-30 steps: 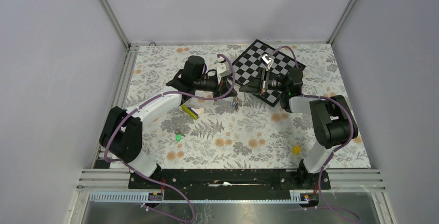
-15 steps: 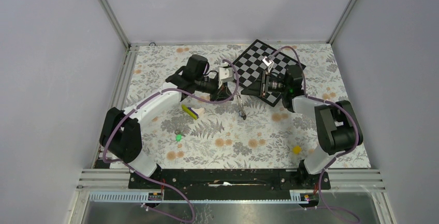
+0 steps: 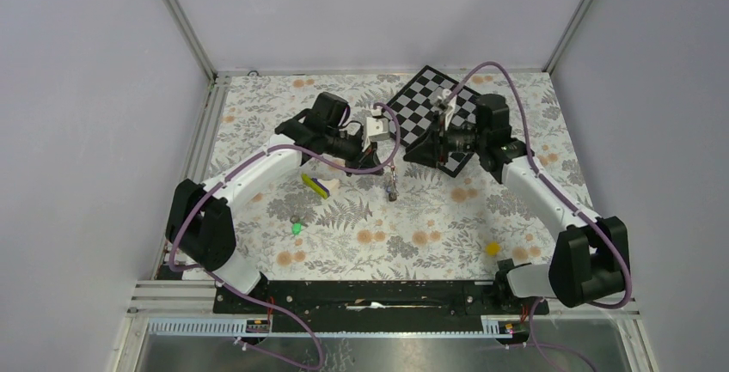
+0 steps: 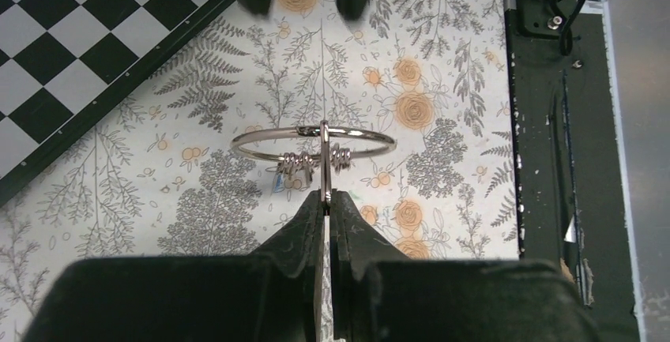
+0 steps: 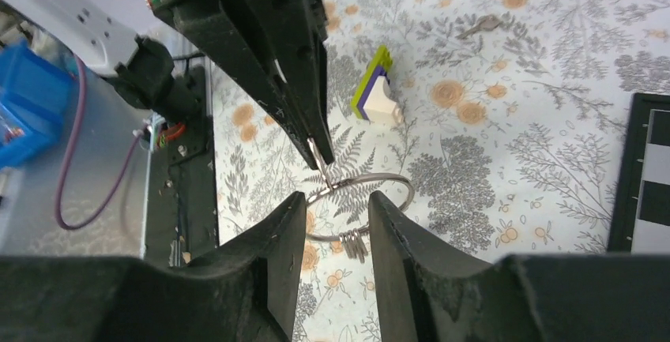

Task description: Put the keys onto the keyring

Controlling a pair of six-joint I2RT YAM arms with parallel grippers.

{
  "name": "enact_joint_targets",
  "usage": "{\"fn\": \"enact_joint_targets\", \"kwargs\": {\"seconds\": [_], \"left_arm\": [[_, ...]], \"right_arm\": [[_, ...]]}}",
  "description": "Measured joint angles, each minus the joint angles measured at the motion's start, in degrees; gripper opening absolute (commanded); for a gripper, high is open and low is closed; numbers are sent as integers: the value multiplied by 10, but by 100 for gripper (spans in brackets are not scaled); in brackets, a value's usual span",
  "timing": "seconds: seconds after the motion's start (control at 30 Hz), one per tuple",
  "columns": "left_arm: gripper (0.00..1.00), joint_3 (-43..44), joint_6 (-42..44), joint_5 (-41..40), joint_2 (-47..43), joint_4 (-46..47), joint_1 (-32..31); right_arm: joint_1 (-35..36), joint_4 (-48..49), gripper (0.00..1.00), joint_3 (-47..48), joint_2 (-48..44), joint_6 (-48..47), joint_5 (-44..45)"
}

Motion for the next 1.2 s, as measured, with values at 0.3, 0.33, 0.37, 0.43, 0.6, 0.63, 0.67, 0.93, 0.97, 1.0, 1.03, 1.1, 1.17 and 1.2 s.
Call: {"fn": "enact_joint_targets", "kwargs": {"seconds": [0.3,0.33,0.37,0.43,0.6,0.63,0.67,0.93,0.97,1.0,1.03,1.1,1.17,1.2], "left_arm": [[0,5,-21,21,0,-6,-8],[0,5,-23,22,0,-6,-9],[0,5,-25,24,0,-6,-9],[0,5,-26,25,0,-6,-10],[0,5,-31,28,0,-6,-14],[0,5,-33,28,0,-6,-15],[0,5,-33,29,0,-6,-15],[0,5,-35,32,6,-6,-16],[0,5,-36,32,6,-6,-16],[0,5,-37,32,7,-6,-16],[0,5,-38,32,7,-6,-16],[0,5,-39,33,7,-6,-16],[0,5,-40,33,7,-6,-16],[0,5,-40,33,7,-6,-17]], "right_arm": [[88,-105,41,8,-3,-134,67],[90,-108,40,8,-3,-138,73],[92,-110,40,8,-3,-141,76],[96,-111,40,8,-3,-146,81],[104,-110,40,8,-3,-147,91],[105,-109,39,8,-3,-147,92],[106,-107,39,8,-3,-147,94],[109,-99,36,8,-3,-144,94],[110,-99,35,8,-3,-143,94],[110,-98,34,8,-3,-143,94],[111,-97,34,8,-3,-143,94],[112,-96,33,8,-3,-141,94],[114,-90,32,7,-3,-139,94],[115,-88,32,7,-3,-138,94]]}}
